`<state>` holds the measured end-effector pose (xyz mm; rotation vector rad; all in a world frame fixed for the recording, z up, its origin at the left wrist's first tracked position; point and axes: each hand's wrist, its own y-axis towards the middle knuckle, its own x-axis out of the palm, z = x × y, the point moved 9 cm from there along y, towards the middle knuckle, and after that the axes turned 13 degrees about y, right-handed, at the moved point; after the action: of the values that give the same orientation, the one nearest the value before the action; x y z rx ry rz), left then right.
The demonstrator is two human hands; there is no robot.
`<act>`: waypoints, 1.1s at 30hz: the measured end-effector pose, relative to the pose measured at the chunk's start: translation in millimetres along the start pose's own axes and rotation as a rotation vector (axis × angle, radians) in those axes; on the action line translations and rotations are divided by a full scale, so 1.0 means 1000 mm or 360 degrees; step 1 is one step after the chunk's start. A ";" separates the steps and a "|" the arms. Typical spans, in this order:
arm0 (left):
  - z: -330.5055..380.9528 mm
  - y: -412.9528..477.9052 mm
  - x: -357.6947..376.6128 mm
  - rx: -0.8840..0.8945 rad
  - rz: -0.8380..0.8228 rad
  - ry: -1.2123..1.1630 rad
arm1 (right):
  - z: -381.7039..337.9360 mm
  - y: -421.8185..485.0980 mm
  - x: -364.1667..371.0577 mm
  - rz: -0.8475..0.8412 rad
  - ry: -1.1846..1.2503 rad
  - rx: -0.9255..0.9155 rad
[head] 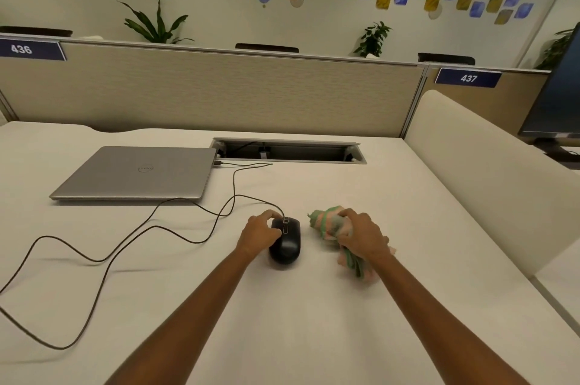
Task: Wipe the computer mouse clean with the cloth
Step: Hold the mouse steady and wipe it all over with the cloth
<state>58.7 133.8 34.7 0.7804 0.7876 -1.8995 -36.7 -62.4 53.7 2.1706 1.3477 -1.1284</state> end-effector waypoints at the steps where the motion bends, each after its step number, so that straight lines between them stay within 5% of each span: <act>1: 0.001 -0.001 -0.001 0.0024 -0.0012 -0.0019 | -0.006 -0.003 -0.002 0.0000 0.0135 -0.0049; 5: 0.004 -0.002 -0.002 0.0059 -0.0113 -0.0002 | -0.044 -0.026 0.003 0.0034 0.0271 -0.0344; 22: 0.012 -0.007 -0.013 0.0345 -0.0085 0.0788 | -0.075 -0.108 0.064 -0.0110 -0.1063 -0.1072; 27: 0.007 -0.007 -0.009 0.0380 -0.0162 0.0763 | -0.056 -0.097 0.035 -0.0258 -0.0706 -0.0778; 33: 0.008 -0.002 -0.008 0.0411 -0.0200 0.0536 | -0.011 -0.042 -0.033 -0.0054 -0.0076 -0.0208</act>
<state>58.1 132.4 45.9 1.2610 0.8177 -2.0356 -76.1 -54.5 91.0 2.0236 1.4014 -1.0658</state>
